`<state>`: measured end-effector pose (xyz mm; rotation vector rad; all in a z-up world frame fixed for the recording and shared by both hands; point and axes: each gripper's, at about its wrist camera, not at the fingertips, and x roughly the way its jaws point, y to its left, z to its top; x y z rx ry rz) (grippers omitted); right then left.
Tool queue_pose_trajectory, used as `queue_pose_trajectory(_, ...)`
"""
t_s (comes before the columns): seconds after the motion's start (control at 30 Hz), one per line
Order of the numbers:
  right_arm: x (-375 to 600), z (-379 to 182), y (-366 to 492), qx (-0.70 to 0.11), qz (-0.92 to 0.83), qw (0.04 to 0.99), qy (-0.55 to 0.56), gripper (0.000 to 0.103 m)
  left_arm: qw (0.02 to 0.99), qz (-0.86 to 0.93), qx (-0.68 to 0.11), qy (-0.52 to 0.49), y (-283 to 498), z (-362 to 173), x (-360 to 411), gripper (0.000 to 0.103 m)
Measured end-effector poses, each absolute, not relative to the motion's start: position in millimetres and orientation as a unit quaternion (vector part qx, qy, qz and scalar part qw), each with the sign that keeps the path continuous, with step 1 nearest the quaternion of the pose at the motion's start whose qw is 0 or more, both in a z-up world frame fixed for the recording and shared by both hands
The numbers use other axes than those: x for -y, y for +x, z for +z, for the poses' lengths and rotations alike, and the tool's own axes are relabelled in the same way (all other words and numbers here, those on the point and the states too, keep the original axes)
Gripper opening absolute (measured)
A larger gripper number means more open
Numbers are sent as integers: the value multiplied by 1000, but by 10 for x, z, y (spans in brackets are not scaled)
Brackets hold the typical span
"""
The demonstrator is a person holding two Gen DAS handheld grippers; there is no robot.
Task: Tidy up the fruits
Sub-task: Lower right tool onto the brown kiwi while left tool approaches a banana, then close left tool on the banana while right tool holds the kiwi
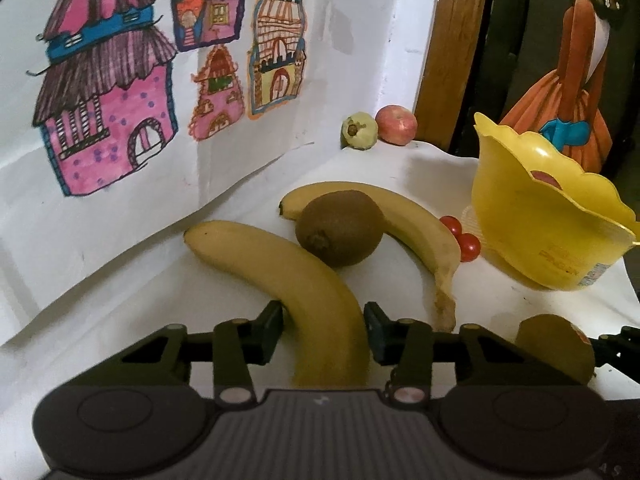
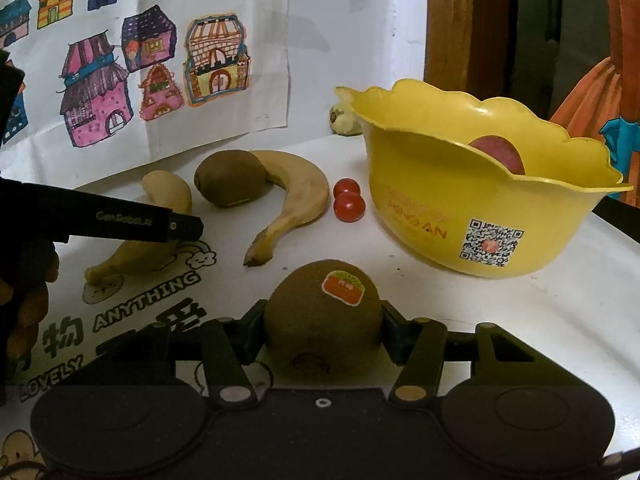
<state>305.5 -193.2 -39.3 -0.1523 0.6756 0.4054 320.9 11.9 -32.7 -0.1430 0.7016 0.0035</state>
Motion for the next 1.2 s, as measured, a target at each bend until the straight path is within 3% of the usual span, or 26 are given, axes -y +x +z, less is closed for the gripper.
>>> queue_pose_trajectory(0.2, 1937, -375, 2964, -336, 214, 914, -75, 59, 936, -15, -343, -74, 3019, -317, -161, 39)
queue_pose_trajectory(0.43, 1917, -351, 2823, -342, 242, 904, -82, 59, 934, -48, -349, -55, 2790, -286, -119, 40)
queue_pose_trajectory(0.6, 1907, -349, 2822, -343, 241, 904, -82, 59, 936, -27, -344, -64, 2925, -270, -119, 62)
queue_pose_trajectory(0.77, 1907, -346, 2823, -340, 245, 905, -76, 59, 936, 4, -346, -58, 3098, -321, -112, 64)
queue_pose_trajectory(1.03, 1892, -345, 2820, -339, 251, 903, -74, 59, 936, -7, -345, -64, 3036, -311, -77, 42)
queue_pose_trajectory(1.2, 1906, -333, 2758, -341, 261, 900, -67, 59, 934, -37, -352, -52, 2866, -289, -4, 39)
